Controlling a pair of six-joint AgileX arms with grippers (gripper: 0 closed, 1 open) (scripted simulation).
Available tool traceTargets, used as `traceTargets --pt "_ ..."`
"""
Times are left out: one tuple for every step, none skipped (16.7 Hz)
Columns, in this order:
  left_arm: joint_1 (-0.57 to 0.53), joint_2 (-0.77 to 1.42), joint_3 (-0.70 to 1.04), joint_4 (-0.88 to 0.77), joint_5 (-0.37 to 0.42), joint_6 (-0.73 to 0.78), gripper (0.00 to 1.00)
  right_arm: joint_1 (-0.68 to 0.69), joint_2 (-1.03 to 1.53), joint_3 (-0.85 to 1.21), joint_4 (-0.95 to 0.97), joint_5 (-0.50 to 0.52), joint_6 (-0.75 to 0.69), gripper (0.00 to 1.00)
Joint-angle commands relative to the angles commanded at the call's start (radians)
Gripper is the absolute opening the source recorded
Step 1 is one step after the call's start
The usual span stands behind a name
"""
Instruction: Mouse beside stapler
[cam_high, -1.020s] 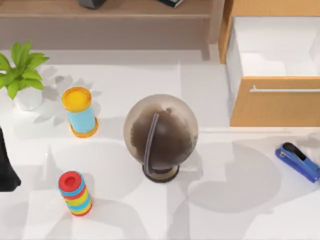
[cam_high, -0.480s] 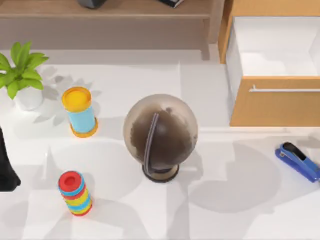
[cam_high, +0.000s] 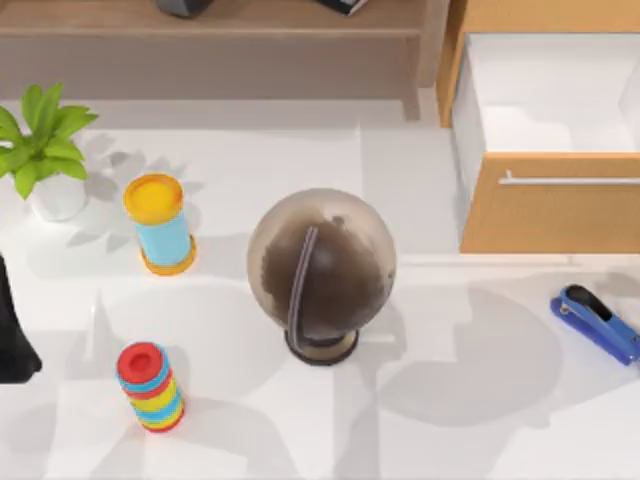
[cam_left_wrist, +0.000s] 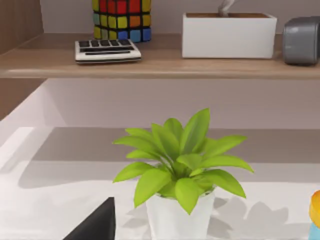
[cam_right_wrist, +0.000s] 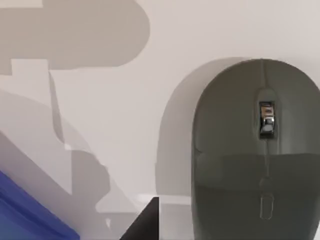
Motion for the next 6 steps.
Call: traceTargets --pt "0.0 0.0 0.0 0.0 0.0 0.0 1.0 0.0 0.0 0.0 0.0 0.0 0.0 1.0" --pt "0.0 0.0 0.0 0.0 0.0 0.0 1.0 0.0 0.0 0.0 0.0 0.0 0.0 1.0" --pt "0.0 0.0 0.0 0.0 0.0 0.0 1.0 0.0 0.0 0.0 0.0 0.0 0.0 1.0" --pt "0.0 0.0 0.0 0.0 0.0 0.0 1.0 0.0 0.0 0.0 0.0 0.0 0.0 1.0" --pt "0.0 0.0 0.0 0.0 0.0 0.0 1.0 0.0 0.0 0.0 0.0 0.0 0.0 1.0" --pt "0.0 0.0 0.0 0.0 0.0 0.0 1.0 0.0 0.0 0.0 0.0 0.0 0.0 1.0"
